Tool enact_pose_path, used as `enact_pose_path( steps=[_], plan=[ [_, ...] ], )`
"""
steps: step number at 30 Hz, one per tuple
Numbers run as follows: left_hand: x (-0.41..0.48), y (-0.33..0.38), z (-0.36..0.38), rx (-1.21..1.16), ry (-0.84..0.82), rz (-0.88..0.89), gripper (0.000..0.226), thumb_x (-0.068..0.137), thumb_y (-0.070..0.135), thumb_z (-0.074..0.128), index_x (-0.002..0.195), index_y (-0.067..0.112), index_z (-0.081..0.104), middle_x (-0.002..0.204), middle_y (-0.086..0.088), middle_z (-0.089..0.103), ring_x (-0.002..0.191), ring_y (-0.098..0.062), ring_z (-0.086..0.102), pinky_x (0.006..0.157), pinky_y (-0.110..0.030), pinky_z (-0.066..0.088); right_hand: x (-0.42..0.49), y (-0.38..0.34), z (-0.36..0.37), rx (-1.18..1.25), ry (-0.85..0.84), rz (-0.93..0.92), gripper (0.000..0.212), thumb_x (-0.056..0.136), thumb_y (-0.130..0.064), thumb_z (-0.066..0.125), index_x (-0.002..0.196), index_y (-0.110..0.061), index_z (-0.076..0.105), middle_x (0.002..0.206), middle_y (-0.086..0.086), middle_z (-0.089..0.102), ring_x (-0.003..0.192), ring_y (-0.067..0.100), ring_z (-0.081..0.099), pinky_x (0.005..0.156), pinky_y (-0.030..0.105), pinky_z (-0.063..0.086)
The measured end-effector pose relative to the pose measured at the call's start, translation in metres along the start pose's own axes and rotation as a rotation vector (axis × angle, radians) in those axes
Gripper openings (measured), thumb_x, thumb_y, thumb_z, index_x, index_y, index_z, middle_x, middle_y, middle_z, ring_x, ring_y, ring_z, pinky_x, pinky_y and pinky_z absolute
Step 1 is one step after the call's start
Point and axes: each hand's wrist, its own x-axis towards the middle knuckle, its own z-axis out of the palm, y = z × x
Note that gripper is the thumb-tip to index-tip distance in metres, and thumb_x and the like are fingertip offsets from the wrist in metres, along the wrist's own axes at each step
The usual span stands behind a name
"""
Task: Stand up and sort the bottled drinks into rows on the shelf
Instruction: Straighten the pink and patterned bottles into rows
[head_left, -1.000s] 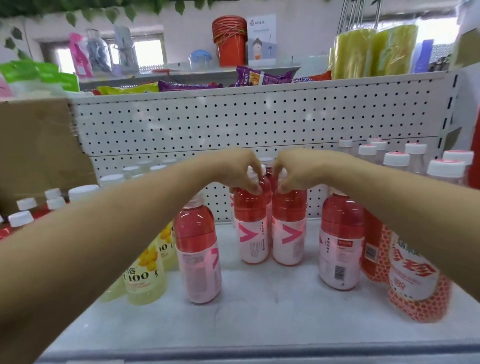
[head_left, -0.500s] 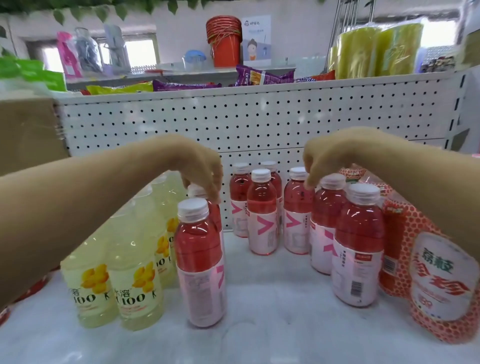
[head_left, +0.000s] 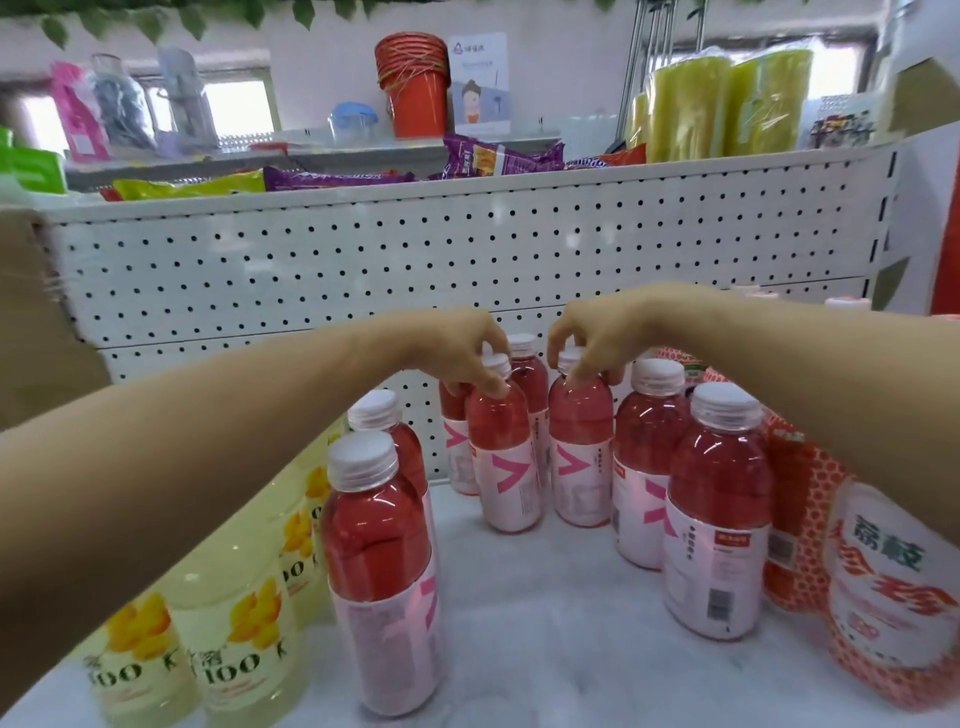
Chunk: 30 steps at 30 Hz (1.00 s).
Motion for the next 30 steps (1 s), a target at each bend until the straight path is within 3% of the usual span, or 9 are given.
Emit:
enact_pose_path(
  steps=[4,9,13,17,20,24,27,30],
  plan=[
    [-0.007,-0.021,-0.001,-0.048,0.017,-0.035,0.039,0.087,0.035,0.074,0.123,0.024,0.063,0.088,0.004,0.07,0.072,-0.012,0.072,0.074,-0.029,0.053,0.006,-0.01,0.004,0.037,0.016,-0.047,0.043,0.091,-0.025,0.07,0.132,-0.023,0.056,0.118,0.002,0.059,0.07,0.017,0.071,0.084,0.034,0.052],
    [-0.007,-0.024,0.0,-0.042,0.025,-0.061,0.045,0.086,0.036,0.076,0.128,0.028,0.061,0.086,0.009,0.067,0.074,-0.012,0.072,0.083,-0.034,0.054,0.018,-0.02,0.009,0.085,0.069,-0.094,0.036,0.091,-0.021,0.068,0.126,-0.024,0.059,0.088,-0.013,0.051,0.07,0.017,0.068,0.065,0.028,0.049],
    [-0.008,-0.02,-0.001,-0.05,0.013,-0.084,0.048,0.086,0.036,0.075,0.131,0.028,0.06,0.088,0.012,0.063,0.076,-0.013,0.073,0.089,-0.036,0.054,0.023,-0.021,0.013,0.101,0.099,-0.12,0.034,0.09,-0.025,0.069,0.122,-0.028,0.06,0.087,-0.014,0.055,0.069,0.015,0.067,0.066,0.028,0.048],
    [-0.008,-0.02,0.0,-0.052,0.031,-0.086,0.052,0.086,0.038,0.075,0.134,0.028,0.057,0.089,0.012,0.061,0.076,-0.012,0.073,0.088,-0.034,0.053,0.021,-0.02,0.013,0.118,0.09,-0.114,0.034,0.091,-0.024,0.067,0.123,-0.029,0.058,0.095,-0.009,0.06,0.068,0.014,0.068,0.064,0.028,0.049],
    [-0.007,-0.019,0.001,-0.057,0.028,-0.068,0.056,0.088,0.034,0.074,0.14,0.029,0.053,0.098,0.003,0.061,0.075,-0.012,0.072,0.079,-0.032,0.053,0.017,-0.019,0.012,0.093,0.096,-0.097,0.037,0.092,-0.026,0.066,0.127,-0.031,0.055,0.107,0.002,0.068,0.073,0.017,0.069,0.077,0.035,0.056],
    [-0.012,-0.017,0.0,-0.043,0.029,-0.031,0.056,0.089,0.027,0.074,0.141,0.028,0.052,0.089,0.005,0.059,0.07,-0.012,0.065,0.064,-0.023,0.046,0.011,-0.021,0.01,0.08,0.101,-0.076,0.045,0.092,-0.024,0.066,0.135,-0.03,0.052,0.117,0.007,0.065,0.08,0.022,0.069,0.083,0.04,0.057],
    [-0.016,-0.018,0.0,-0.019,0.043,-0.041,0.058,0.09,0.035,0.071,0.143,0.032,0.049,0.125,-0.001,0.061,0.089,-0.016,0.064,0.082,-0.029,0.047,-0.002,-0.021,0.007,0.036,0.096,-0.048,0.062,0.091,-0.033,0.068,0.146,-0.028,0.04,0.137,0.002,0.053,0.105,0.025,0.063,0.096,0.04,0.051],
    [-0.034,-0.019,-0.006,-0.079,0.058,-0.061,0.06,0.091,0.05,0.064,0.146,0.033,0.045,0.134,0.004,0.059,0.113,-0.017,0.058,0.1,-0.035,0.044,-0.023,-0.015,0.003,-0.062,0.086,0.032,0.066,0.091,-0.044,0.065,0.148,-0.025,0.038,0.147,-0.002,0.044,0.125,0.023,0.053,0.105,0.038,0.041]
  ],
)
